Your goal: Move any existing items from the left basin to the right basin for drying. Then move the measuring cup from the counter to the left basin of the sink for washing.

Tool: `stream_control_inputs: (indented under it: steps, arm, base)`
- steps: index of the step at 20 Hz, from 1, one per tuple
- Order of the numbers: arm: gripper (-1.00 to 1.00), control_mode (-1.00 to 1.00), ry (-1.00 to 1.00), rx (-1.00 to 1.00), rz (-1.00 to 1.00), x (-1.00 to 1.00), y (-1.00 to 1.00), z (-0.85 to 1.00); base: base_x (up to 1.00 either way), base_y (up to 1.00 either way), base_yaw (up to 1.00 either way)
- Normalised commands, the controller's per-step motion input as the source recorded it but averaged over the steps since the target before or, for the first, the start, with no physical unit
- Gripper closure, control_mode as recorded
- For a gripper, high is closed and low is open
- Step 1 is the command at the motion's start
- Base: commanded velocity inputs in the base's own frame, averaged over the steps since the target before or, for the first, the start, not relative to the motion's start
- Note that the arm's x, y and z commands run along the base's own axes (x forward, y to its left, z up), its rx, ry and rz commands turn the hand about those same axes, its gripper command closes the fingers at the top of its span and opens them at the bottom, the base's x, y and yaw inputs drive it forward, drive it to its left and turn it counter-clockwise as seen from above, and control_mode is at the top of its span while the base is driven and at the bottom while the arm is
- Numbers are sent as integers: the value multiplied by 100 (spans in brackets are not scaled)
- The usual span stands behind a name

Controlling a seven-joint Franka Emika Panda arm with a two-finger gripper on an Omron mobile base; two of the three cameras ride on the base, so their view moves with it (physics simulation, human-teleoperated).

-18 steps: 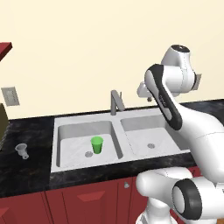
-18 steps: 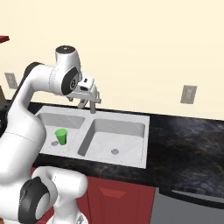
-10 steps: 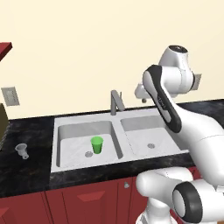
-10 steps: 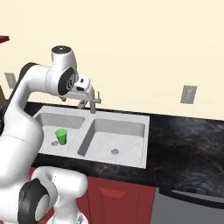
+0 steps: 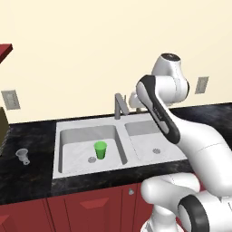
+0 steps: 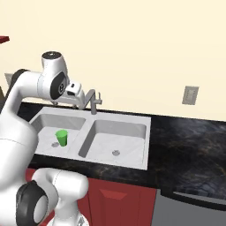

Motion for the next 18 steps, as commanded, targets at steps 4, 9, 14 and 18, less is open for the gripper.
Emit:
stream_control_inputs:
  steps: [4, 9, 14, 18]
  arm:
    - [-100, -100, 4, -3, 0, 0, 47, -36]
    - [-100, -100, 7, -2, 0, 1, 38, -38]
    - [-100, -100, 7, -2, 0, 1, 34, -40]
    - [-100, -100, 0, -3, 0, 0, 30, -26]
  base:
    - [0, 0, 0]
    - [0, 0, 0]
    - [0, 0, 0]
    - [0, 0, 0]
